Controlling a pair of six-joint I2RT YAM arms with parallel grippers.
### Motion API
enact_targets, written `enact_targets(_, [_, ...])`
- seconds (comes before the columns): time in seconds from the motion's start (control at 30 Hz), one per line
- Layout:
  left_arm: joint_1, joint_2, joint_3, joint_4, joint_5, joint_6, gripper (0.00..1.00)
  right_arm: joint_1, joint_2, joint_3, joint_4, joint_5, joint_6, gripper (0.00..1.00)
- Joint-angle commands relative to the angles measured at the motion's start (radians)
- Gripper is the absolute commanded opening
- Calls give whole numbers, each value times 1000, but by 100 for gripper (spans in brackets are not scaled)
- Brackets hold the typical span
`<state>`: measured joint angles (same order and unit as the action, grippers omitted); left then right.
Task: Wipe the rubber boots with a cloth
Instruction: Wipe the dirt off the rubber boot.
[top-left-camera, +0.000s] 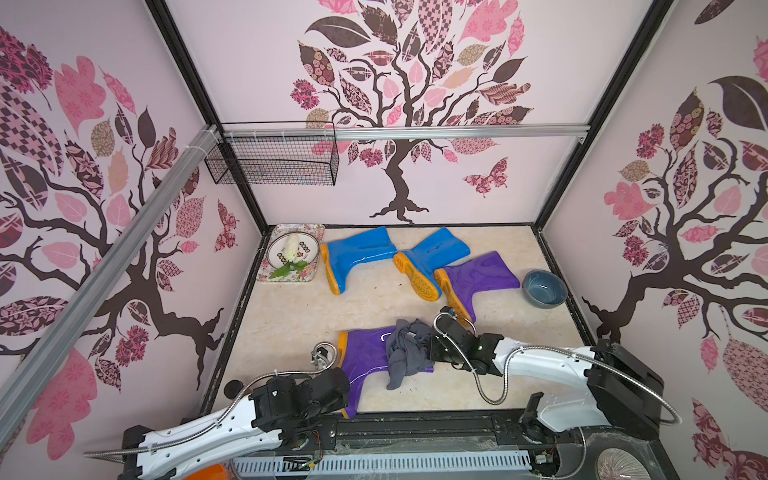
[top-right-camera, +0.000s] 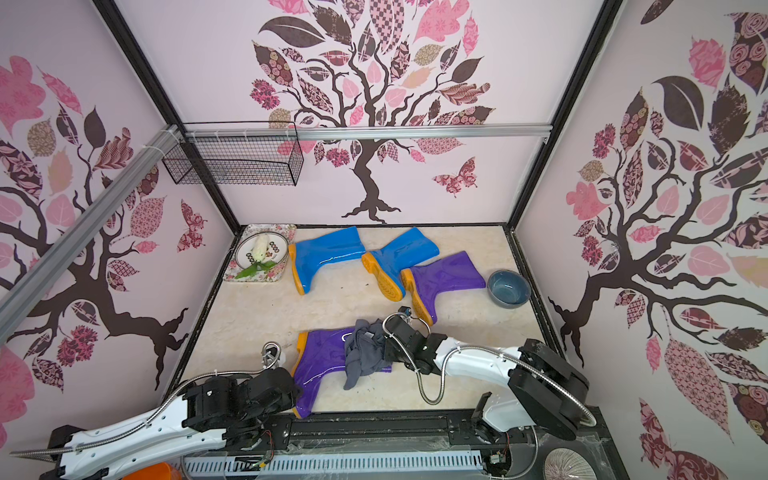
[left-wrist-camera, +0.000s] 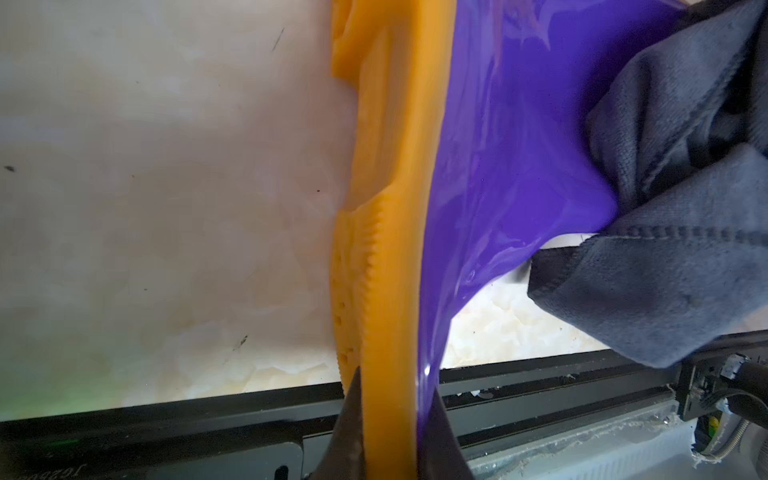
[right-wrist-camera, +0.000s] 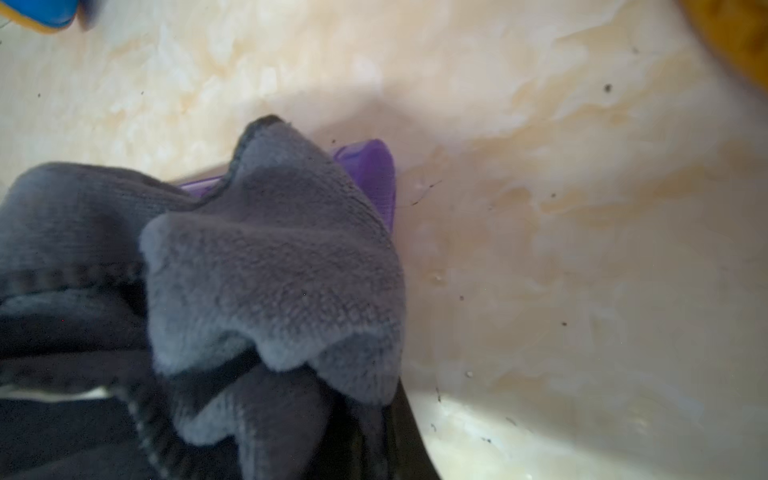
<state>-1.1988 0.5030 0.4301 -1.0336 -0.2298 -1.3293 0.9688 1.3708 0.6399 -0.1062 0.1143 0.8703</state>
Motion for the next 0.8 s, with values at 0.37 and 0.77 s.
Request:
enact_targets(0.37, [-2,40,55,144,-33,-32,0,386,338,160,624,-396,153,0])
enact_targets(0.77, [-2,-75,3,150,-40,-91,0,139,190,-57,389,-220,278,0])
